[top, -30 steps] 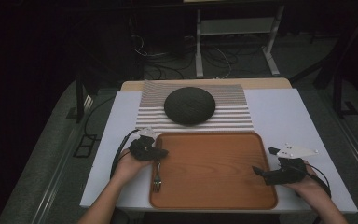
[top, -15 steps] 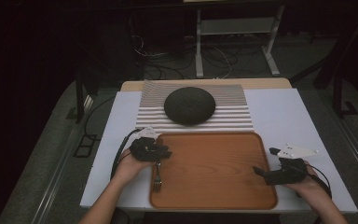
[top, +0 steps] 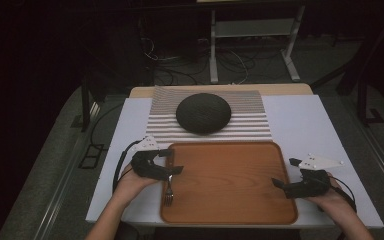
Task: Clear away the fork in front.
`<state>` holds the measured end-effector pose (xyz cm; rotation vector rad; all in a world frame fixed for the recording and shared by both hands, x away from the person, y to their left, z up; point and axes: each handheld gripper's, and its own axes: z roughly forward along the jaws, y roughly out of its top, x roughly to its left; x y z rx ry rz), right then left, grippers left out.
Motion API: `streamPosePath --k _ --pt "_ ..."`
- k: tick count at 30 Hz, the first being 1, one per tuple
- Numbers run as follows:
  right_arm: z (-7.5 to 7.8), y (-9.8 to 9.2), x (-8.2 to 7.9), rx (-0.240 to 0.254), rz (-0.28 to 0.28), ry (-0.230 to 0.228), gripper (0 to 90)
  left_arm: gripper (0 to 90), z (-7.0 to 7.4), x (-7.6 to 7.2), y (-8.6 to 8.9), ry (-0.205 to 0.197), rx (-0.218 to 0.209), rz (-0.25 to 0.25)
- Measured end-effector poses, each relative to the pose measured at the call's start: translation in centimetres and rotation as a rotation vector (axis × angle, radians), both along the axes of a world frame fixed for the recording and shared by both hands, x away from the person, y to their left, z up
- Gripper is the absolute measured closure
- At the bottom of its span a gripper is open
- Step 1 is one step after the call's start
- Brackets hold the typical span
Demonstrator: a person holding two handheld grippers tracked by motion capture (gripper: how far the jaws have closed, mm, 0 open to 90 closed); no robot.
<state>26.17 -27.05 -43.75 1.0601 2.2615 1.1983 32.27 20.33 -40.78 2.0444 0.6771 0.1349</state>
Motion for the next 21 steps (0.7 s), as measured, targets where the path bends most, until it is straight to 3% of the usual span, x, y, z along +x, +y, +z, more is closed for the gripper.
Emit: streamPosePath --k 2,8,21 --pt "0.0 0.0 0.0 0.0 0.003 0.001 6.4 13.7 -0.1 -0.7 0.6 -0.014 0.006 0.027" --pt "0.0 0.2 -0.1 0.004 0.009 0.0 6.4 1.6 -0.9 -1.6 1.8 0.002 0.006 0.071" --pt "0.0 0.1 -0.1 0.009 0.015 0.0 6.4 0.0 -1.6 -1.5 1.9 0.001 0.034 0.038"
